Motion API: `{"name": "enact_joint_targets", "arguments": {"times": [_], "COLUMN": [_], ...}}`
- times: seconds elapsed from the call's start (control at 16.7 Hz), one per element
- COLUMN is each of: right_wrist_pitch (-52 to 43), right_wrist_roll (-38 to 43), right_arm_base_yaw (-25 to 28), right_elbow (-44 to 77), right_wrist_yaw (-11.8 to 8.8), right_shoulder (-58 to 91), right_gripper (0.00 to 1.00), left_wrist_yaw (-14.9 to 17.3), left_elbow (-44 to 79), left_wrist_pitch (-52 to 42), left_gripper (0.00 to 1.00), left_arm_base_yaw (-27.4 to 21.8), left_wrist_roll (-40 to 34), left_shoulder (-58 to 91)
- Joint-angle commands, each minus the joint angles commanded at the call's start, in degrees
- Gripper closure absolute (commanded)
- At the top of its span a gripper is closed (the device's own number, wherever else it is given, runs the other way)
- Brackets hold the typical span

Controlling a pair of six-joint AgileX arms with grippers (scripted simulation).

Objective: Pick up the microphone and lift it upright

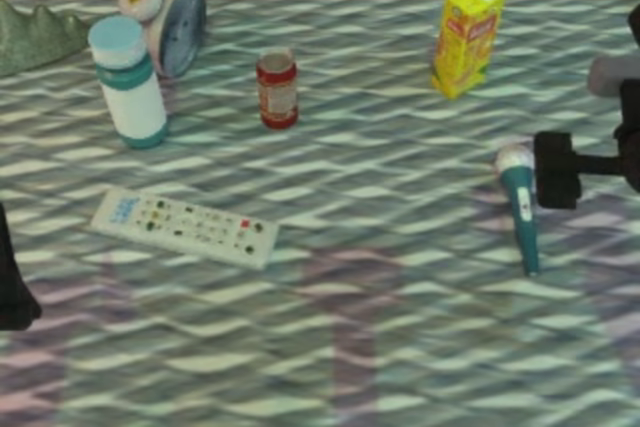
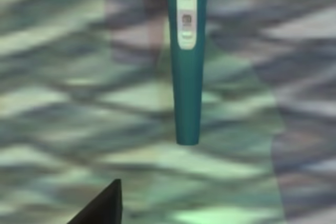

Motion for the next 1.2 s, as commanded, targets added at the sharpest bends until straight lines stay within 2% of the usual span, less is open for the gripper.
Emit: {"name": "enact_joint_targets", "arguments": {"times": [0.36,0.72,0.96,1.2], "right_wrist_pitch": [-8.5,-9.7,-7.3,1.9], "right_wrist_roll": [4.0,4.5,4.4,4.3], "right_arm_base_yaw": [3.7,4.2,4.0,3.8], "right_elbow": [13.8,15.9,14.9,11.7], "right_wrist_yaw": [0.3,0.3,0.3,0.3], "right_shoulder": [19.0,21.5,22.9,28.7], "right_gripper": [0.0,0.0,0.0,0.0], "left_wrist_yaw": [0.0,0.0,0.0,0.0], "left_elbow": [0.0,0.0,0.0,0.0], "left_wrist_pitch": [0.0,0.0,0.0,0.0], "left_gripper": [0.0,0.0,0.0,0.0], "left_arm_base_yaw": [0.0,0.0,0.0,0.0], "left_wrist_roll": [0.0,0.0,0.0,0.0], "left_shoulder": [0.0,0.0,0.0,0.0]}}
